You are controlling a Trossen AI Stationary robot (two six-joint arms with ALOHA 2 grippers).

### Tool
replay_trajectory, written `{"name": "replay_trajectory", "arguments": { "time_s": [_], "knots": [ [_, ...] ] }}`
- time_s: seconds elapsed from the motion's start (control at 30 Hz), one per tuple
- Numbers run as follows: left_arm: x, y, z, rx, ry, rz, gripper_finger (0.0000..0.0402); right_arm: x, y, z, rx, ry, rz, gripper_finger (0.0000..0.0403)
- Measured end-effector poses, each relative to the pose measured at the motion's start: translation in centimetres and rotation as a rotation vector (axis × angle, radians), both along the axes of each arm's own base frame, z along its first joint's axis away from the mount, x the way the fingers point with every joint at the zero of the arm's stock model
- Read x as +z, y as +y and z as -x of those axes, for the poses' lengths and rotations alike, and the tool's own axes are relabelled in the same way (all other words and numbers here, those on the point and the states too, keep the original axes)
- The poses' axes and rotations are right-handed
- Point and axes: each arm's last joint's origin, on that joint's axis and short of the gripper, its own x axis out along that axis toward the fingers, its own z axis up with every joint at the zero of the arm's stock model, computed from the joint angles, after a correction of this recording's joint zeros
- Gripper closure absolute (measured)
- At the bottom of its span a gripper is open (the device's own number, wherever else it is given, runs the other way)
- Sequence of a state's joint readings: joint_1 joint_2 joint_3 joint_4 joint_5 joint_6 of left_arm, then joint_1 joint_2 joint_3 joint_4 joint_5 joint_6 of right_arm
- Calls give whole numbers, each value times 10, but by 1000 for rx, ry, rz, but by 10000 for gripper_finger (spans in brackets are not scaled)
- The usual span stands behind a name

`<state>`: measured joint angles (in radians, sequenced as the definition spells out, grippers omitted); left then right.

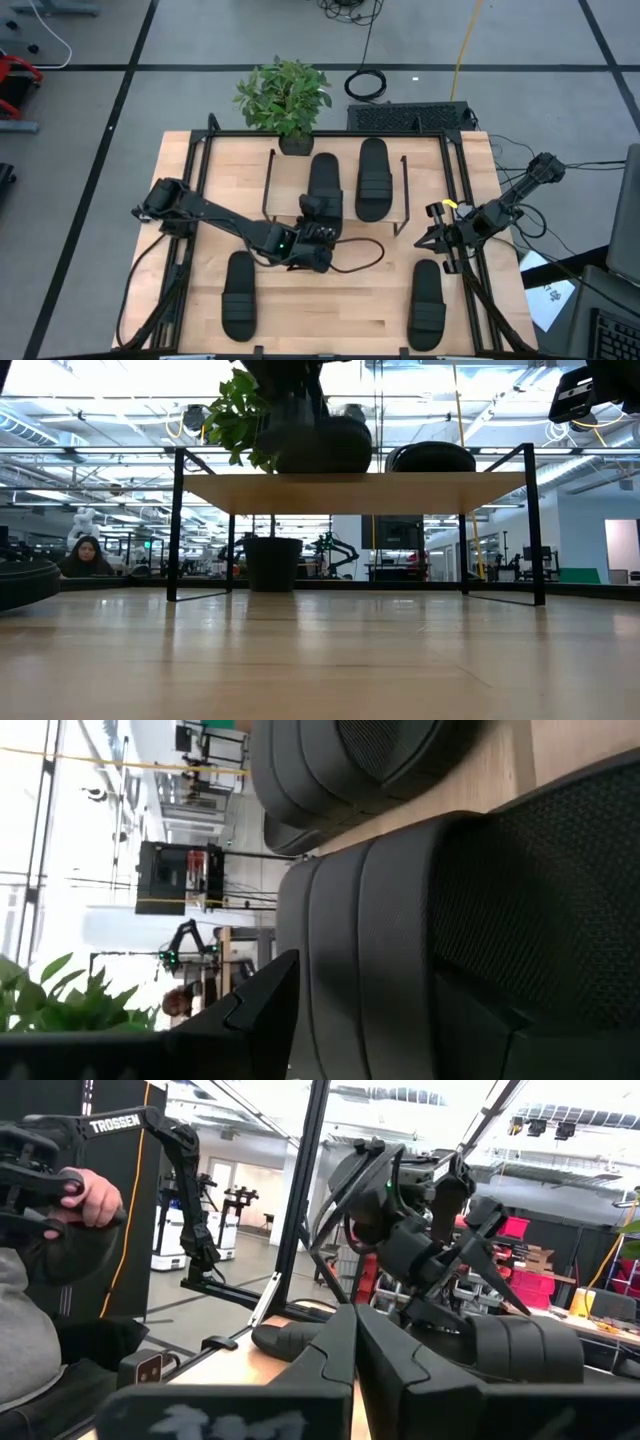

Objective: Pick and place slides into the shelf
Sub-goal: Put the middle black slide on the shelf

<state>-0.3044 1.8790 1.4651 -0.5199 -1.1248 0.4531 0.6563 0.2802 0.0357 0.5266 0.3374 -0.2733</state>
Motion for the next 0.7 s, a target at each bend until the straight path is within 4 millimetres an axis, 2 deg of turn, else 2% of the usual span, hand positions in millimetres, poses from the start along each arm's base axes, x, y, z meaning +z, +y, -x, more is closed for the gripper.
{"name": "replay_trajectory", "arguments": {
  "time_s": [0.27, 0.57, 0.7],
  "knots": [
    [0, 15, -3, 17, 46, -27, 212, 0, 0, 0, 0, 0, 0, 403],
    [1, 18, -5, 34, 45, -58, 306, 0, 0, 0, 0, 1, -2, 403],
    [2, 23, -7, 43, 32, -48, 335, 0, 0, 0, 0, 1, -2, 403]
  ]
}}
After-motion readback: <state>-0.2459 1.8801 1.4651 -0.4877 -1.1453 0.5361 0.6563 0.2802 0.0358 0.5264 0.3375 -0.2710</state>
